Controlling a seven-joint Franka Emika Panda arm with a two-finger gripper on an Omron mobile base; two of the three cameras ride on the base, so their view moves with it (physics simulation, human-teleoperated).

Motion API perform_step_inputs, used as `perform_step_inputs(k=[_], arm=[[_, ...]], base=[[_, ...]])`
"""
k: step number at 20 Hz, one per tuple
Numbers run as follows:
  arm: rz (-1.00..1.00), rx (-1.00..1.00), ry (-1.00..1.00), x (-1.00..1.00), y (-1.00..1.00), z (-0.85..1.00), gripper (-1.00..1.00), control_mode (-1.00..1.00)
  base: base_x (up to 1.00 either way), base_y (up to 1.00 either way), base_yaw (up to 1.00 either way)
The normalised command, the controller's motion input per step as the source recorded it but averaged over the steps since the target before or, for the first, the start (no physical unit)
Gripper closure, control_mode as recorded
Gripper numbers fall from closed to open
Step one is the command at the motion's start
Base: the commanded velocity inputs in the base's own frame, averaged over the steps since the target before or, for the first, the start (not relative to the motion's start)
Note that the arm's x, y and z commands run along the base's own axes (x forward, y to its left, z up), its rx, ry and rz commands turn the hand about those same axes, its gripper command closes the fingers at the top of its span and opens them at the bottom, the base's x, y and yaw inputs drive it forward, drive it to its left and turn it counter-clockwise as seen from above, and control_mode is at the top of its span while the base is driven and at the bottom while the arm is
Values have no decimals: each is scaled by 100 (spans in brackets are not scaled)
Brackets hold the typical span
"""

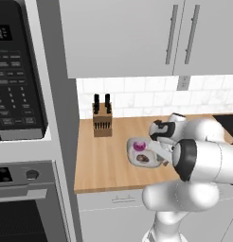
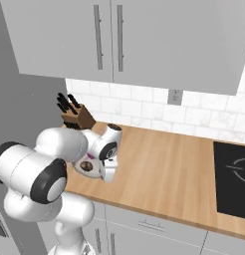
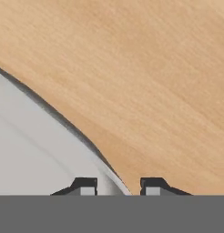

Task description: Take the meat container that has the shrimp and place it on the second highest rack of the freezer. Then take the vegetable container that has the onion and mushroom and place it on the highest rack of the freezer.

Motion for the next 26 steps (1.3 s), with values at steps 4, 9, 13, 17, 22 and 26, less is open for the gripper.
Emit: perform_step_inputs(k=[4,9,13,17,22,26], arm=[[0,3,-9,-63,1,2,100,-100],[1,0,-24,-65,8,57,100,-100],[7,-7,-37,-63,45,91,100,-100],[10,-7,-43,-81,49,94,100,-100],[9,-1,-33,-97,30,100,100,-100],[4,2,-3,-100,20,98,100,-100]], base=[[0,0,0],[0,0,0],[0,0,0],[0,0,0],[0,0,0],[0,0,0]])
